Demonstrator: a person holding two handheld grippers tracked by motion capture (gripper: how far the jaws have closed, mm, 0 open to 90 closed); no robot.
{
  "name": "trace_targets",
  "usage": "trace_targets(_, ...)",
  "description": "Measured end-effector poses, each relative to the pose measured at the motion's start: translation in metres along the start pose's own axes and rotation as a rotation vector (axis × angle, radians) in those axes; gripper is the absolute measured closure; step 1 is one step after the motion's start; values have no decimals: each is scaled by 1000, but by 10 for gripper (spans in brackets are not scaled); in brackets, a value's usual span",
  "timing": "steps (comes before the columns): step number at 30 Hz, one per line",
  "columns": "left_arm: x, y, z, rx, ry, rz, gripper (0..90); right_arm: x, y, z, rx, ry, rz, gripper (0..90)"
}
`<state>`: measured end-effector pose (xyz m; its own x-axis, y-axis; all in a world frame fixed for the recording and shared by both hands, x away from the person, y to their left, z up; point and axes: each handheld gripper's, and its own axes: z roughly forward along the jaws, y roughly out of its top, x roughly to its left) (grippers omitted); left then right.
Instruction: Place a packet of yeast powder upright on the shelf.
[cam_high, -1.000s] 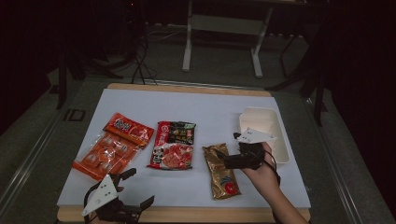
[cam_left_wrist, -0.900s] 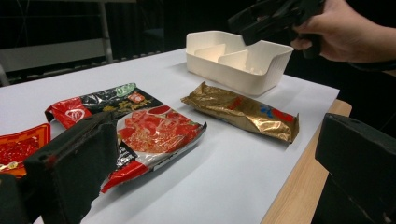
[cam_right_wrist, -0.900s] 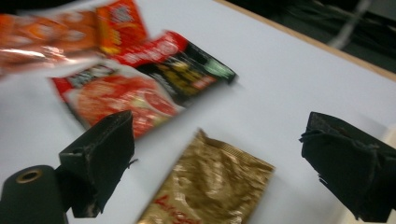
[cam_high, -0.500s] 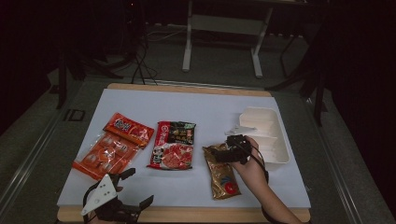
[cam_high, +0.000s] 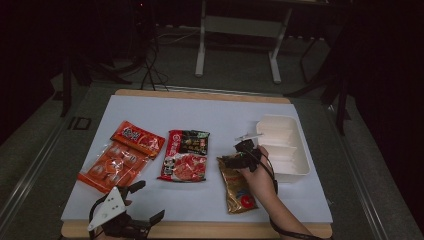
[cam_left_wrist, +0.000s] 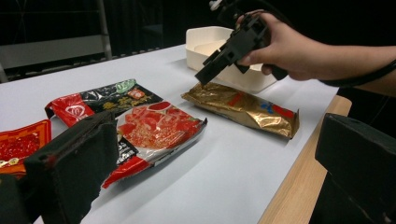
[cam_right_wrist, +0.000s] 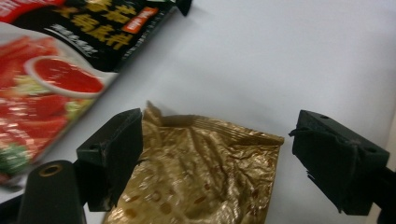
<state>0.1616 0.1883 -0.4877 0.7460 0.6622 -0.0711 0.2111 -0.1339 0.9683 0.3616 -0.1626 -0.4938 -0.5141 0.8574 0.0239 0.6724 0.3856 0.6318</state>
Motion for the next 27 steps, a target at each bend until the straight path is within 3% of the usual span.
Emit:
trace_targets(6, 0, -1, 1, 7, 1, -3, 3, -2, -5, 16, 46, -56, -1, 160)
trace_targets(14, 0, -1, 2, 14, -3, -2, 3, -4, -9, 28, 110, -42, 14, 179)
trace_targets(16, 0, -1, 2, 16, -4, -2, 3, -3, -11, 30, 121, -21, 26, 236)
trace_targets(21, 0, -2, 3, 22, -5, 2, 3, -1, -11, 30, 121, -20, 27, 347)
trace_targets(25, 0, -2, 4, 29, -5, 1, 3, 2, -9, 28, 123, -15, -38, 558)
trace_targets(27, 0, -3, 5, 33, -6, 0, 3, 2, -9, 28, 124, -12, -46, 594)
